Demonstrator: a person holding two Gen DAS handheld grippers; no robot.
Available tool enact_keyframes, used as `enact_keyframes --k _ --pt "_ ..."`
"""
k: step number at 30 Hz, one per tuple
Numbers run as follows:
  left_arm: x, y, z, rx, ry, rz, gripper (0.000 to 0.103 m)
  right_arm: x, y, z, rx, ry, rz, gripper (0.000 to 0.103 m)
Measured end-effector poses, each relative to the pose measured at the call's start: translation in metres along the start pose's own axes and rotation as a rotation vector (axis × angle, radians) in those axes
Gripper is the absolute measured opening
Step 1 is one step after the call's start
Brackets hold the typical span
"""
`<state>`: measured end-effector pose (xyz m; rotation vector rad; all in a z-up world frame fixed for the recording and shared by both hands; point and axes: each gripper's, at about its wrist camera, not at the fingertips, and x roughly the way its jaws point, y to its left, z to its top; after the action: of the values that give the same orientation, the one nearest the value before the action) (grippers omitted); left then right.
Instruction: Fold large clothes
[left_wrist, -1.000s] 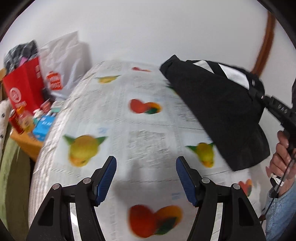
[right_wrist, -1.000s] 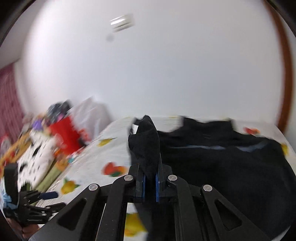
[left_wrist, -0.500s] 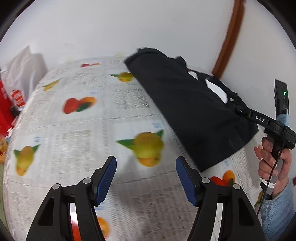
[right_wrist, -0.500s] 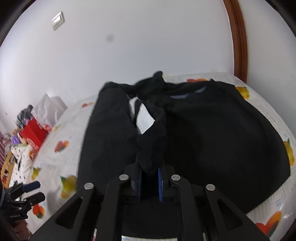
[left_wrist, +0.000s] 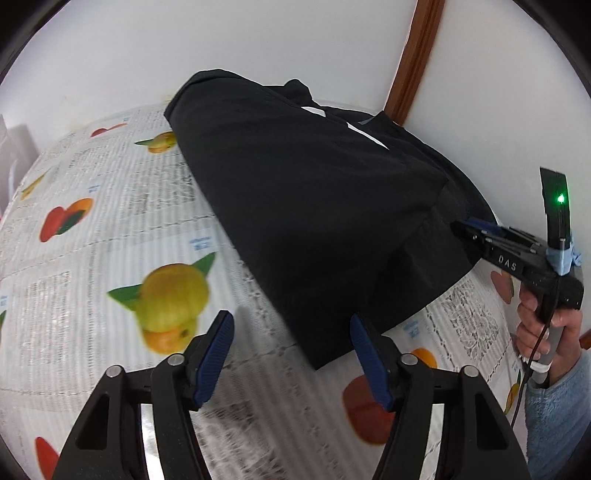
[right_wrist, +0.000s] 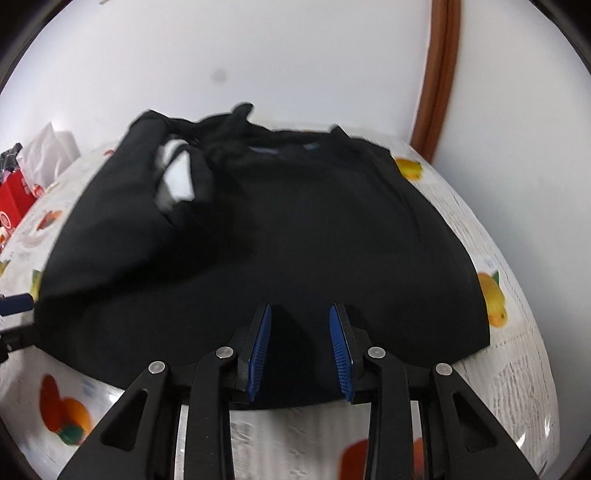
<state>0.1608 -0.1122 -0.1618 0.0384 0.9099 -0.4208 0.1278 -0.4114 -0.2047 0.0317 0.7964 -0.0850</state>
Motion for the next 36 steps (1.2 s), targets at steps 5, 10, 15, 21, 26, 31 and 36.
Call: enact_keyframes --k 5,10,15,21,26,31,36 --pt "0.010 -0.011 0.003 0.004 0.008 0.004 0.048 0.007 -0.005 -0.002 0.018 0.023 0.012 0.033" --pt "0.010 -0.007 0.006 -0.026 0.002 -0.008 0.028 0.009 0.006 0.003 -0.001 0.033 0.008 0.033" --pt "-0.003 0.004 0.006 -0.046 -0.021 0.011 0.007 0.012 0.023 0.007 -0.042 0.037 0.008 0.033" --pt "-0.020 0.034 -0.004 -0.090 -0.024 0.009 0.006 0.010 0.047 0.011 -0.064 0.041 0.047 0.033" --pt "-0.040 0.069 -0.016 -0.141 -0.038 0.044 0.005 0.011 0.084 0.017 -0.113 0.053 0.103 0.033" --pt "-0.056 0.102 -0.028 -0.190 -0.034 0.072 0.006 0.010 0.122 0.022 -0.146 0.059 0.183 0.034" --pt "-0.057 0.114 -0.033 -0.215 -0.019 0.045 0.007 0.000 0.137 0.027 -0.184 0.073 0.202 0.033"
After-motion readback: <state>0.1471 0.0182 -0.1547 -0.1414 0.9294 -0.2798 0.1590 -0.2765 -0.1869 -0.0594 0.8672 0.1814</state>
